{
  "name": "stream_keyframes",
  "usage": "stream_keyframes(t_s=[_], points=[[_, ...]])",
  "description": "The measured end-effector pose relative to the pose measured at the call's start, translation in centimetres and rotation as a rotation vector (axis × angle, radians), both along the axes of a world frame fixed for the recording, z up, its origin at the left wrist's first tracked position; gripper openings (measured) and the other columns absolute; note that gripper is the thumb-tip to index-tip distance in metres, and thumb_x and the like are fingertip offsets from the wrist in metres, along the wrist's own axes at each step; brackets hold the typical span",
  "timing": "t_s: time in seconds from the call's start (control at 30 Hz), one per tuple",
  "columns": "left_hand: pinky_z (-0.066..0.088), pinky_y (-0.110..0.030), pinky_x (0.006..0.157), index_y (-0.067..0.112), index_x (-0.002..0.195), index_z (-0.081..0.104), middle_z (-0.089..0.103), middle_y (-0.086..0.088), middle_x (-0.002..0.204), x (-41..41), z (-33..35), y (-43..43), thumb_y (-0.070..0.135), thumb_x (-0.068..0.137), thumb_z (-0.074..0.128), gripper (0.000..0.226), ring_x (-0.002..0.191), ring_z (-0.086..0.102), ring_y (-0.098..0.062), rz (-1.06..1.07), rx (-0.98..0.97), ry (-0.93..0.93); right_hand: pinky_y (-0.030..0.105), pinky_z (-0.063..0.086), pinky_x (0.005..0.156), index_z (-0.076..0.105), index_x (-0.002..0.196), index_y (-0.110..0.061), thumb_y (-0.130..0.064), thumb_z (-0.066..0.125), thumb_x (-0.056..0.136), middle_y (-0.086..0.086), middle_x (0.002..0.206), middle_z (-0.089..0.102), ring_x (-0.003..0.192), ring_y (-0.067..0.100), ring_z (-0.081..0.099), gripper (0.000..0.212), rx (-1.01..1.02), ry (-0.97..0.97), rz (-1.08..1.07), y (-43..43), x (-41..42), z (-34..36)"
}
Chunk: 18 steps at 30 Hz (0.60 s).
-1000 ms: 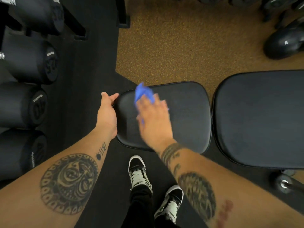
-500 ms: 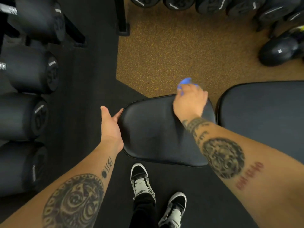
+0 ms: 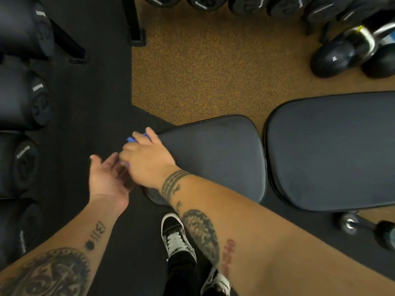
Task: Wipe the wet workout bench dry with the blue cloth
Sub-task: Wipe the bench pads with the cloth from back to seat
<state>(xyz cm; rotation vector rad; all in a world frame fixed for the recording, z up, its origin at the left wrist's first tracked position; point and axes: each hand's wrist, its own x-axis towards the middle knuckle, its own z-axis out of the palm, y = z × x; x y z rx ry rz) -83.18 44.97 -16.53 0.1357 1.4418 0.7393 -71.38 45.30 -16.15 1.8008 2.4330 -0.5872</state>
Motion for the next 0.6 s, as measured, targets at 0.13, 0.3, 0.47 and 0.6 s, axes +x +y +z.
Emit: stream_keyframes(t_s=[0.13,0.3,0.47,0.6], points=[[0.027,-0.036,0.118,0.029,0.126,0.063,0.058,0.010,0.138,2.6,1.3,0.6,0.033,0.097,0.050,0.032,0.134,0.047,-0.008,-0.179,0.326,0.305,0.038,0.034,0.111,0.058,0.136,-0.022,-0.030,0.043,0.104,-0.002,0.128,0.065,0.122,0.021,0.057,0.037,-0.075,0.578,-0.528,-1.7,6.1,1.7],[0.049,-0.028,0.096,0.031,0.109,0.066,0.070,0.001,0.111,6.8,4.1,0.7,0.033,0.078,0.066,0.031,0.104,0.064,-0.008,-0.770,0.753,0.192,0.044,0.043,0.110,0.057,0.127,0.001,-0.034,0.049,0.102,0.024,0.128,0.061,0.110,0.028,0.060,0.044,-0.685,1.490,-1.054,-3.3,11.6,6.3],[0.044,-0.024,0.058,0.018,0.084,0.062,0.064,0.002,0.071,8.4,5.1,-1.4,0.030,0.087,0.071,0.015,0.057,0.054,-0.005,-0.927,0.682,0.622,0.043,0.059,0.083,0.059,0.128,-0.012,-0.038,0.067,0.091,0.010,0.116,0.070,0.101,0.029,0.071,0.047,-0.940,1.222,-0.994,-7.8,16.3,8.4],[0.047,-0.027,0.062,0.022,0.083,0.067,0.067,0.006,0.072,8.2,4.0,-4.1,0.043,0.085,0.068,0.021,0.068,0.064,-0.011,-1.211,0.573,0.686,0.043,0.059,0.083,0.057,0.119,-0.020,-0.026,0.068,0.087,0.009,0.121,0.064,0.100,0.029,0.068,0.034,-0.448,0.547,-1.046,-11.5,17.3,6.7]])
